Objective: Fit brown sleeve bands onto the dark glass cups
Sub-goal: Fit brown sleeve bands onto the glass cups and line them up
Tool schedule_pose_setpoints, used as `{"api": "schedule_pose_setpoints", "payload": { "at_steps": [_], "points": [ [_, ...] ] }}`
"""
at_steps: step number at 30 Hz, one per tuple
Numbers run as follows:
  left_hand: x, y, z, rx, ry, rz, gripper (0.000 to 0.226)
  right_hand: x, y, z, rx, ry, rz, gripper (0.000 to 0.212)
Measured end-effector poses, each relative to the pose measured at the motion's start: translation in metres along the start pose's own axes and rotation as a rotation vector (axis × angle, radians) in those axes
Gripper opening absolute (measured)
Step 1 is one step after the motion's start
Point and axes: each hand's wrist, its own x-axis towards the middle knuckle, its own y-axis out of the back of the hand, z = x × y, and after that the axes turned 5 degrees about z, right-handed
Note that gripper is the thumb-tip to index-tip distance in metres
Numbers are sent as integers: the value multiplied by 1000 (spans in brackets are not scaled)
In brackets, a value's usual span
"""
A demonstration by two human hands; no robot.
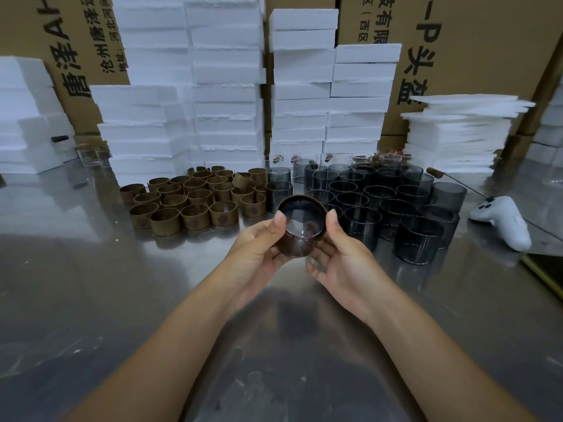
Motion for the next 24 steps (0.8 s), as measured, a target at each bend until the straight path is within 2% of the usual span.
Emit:
{"api": "schedule_pose_setpoints", "payload": {
  "at_steps": [2, 8, 12, 15, 20, 24],
  "points": [
    [0, -1, 0, -3, -2, 22, 111, 0, -1, 1, 17, -12, 31, 40],
    [3, -1, -2, -13, -25, 14, 104, 0, -2, -2, 109, -61, 24, 36],
    [3, -1, -2, -1, -53, 44, 127, 0, -2, -2, 121, -74, 38, 30],
    [3, -1, -2, 4, -60, 50, 131, 1, -2, -2, 134, -78, 44, 26],
    [3, 2, -1, 29, -66, 26, 119, 1, 0, -2, 111, -90, 24, 25],
    [5, 6, -2, 56, -50, -8, 90, 1, 2, -2, 101, -87, 13, 24]
  ]
}}
